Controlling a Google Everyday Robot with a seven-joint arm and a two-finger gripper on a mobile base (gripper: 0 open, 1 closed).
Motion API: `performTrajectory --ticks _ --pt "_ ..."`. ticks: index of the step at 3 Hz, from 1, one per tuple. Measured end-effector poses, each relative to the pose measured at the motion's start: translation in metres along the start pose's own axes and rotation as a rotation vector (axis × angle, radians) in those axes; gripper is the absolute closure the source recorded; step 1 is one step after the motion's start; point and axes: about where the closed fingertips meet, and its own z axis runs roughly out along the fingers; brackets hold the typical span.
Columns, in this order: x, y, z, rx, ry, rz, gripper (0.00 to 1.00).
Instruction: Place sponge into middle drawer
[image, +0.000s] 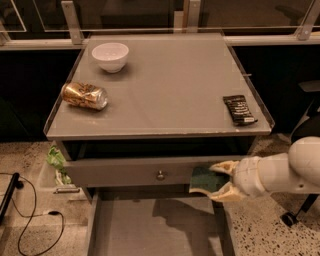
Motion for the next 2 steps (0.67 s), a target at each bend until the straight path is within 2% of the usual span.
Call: performTrajectory --ticks 1,2 --pt "0.036 0.011 0.048 0.0 0.015 0.02 1.0" --pt "0.084 0.028 0.087 0.0 -0.009 0.08 1.0"
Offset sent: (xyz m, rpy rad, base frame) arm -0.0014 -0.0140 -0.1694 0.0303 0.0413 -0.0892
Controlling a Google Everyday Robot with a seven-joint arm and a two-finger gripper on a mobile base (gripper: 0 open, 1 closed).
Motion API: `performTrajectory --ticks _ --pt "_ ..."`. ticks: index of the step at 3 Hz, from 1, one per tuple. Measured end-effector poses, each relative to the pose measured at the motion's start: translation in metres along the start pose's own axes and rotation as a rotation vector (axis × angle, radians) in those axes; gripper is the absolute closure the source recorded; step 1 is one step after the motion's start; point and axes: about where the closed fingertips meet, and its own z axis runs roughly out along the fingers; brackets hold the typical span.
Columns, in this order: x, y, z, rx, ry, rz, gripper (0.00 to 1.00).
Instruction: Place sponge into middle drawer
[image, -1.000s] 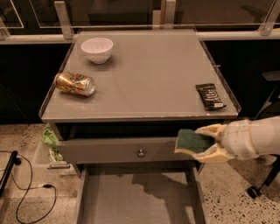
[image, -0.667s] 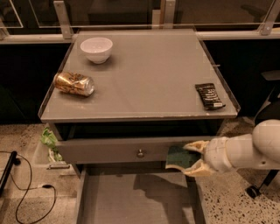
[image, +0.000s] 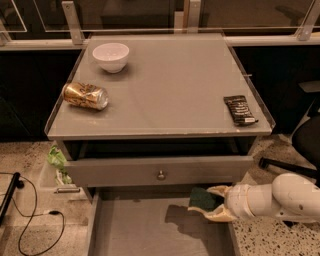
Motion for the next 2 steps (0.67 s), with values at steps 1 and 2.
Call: performTrajectory --ticks 1,2 --pt "0.004 0.0027 0.0025 -0.006 -0.006 0.009 1.0" --pt "0.011 0.0053 0.0118 -0.02 -0.004 0.036 1.0"
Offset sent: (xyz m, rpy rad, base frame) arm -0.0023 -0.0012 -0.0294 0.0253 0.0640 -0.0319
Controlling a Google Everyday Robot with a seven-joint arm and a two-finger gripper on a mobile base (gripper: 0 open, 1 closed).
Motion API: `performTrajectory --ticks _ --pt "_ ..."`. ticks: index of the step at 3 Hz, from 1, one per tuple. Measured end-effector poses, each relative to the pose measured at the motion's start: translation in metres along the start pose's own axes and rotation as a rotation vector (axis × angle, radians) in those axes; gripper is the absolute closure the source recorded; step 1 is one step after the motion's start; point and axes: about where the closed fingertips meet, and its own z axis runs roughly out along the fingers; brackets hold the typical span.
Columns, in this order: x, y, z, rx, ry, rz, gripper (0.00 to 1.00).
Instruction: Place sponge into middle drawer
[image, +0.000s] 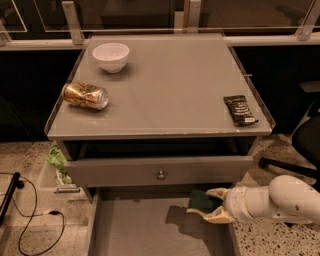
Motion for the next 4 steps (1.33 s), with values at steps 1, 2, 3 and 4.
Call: performTrajectory --ticks 1,2,3,4 --pt "0.038 0.005 0.037 -0.033 0.034 0.058 1.0" --pt "0.074 0.005 0.074 -0.047 0.042 0.074 1.0" --pt "0.096 0.007 0.102 -0.041 0.04 0.047 1.0" --pt "0.105 0.02 0.126 -0.068 0.017 0.039 1.0"
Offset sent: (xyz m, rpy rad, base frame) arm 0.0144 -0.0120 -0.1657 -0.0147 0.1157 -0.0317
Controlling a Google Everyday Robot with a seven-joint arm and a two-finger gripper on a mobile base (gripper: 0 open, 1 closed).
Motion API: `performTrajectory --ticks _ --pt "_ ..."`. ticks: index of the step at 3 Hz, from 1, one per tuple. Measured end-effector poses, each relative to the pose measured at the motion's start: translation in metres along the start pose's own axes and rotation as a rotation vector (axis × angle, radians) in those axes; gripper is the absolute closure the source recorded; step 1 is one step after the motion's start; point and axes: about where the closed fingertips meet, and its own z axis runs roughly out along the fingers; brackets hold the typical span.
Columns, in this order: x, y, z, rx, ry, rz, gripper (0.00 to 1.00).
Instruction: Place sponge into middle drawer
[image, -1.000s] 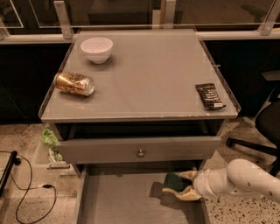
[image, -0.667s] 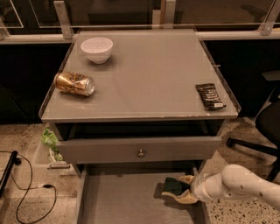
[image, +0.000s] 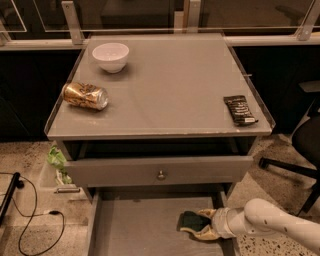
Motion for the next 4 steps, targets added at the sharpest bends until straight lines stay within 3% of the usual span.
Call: performTrajectory --ticks 1,2,4 --pt "-0.0121 0.0174 0.0178 -0.048 -0.056 -0.015 1.0" --pt "-0.0134 0.0189 0.0194 -0.052 -0.06 -0.018 0.81" --pt "-0.0134 0.0189 0.0194 -0.052 -0.06 -0.018 0.35"
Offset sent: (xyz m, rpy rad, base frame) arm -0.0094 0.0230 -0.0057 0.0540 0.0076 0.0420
